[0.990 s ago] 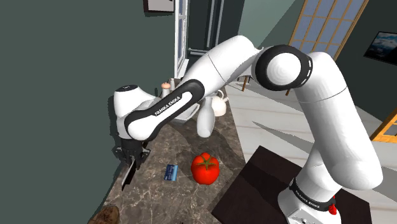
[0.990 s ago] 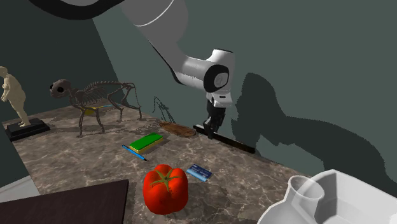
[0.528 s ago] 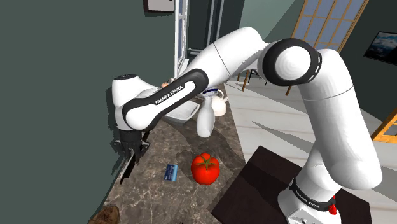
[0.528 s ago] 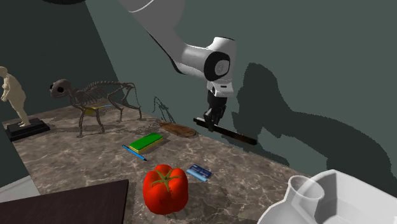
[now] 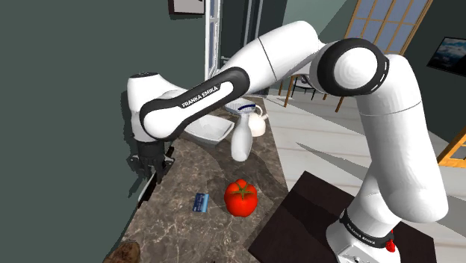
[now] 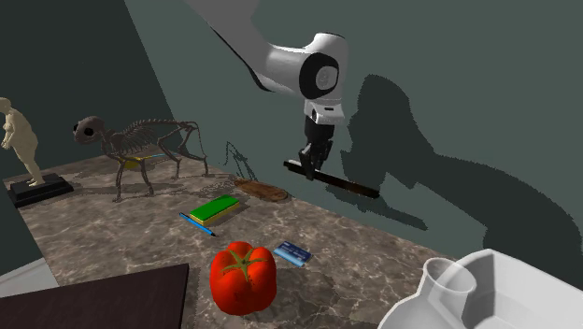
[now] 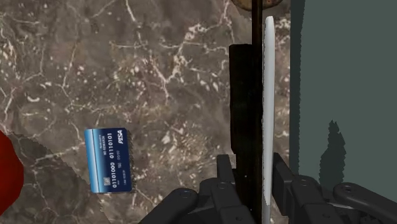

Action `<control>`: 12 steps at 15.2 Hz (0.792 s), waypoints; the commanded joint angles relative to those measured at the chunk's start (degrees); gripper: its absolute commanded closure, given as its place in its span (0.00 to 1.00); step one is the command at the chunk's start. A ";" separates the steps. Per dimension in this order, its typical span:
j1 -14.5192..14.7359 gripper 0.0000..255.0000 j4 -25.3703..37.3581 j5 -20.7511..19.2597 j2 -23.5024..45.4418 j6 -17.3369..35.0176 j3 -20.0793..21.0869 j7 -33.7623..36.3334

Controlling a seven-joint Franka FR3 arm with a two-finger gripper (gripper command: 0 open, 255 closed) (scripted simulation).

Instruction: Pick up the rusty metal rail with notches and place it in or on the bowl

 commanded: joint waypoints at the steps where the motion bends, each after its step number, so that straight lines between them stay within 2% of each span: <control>1: -0.17 1.00 0.30 0.32 -0.94 -1.23 0.22 -0.08; 5: -0.36 1.00 1.27 0.80 -2.32 -3.52 0.56 -0.20; 12: -7.14 1.00 -0.16 2.04 -3.79 -4.04 -0.83 -8.51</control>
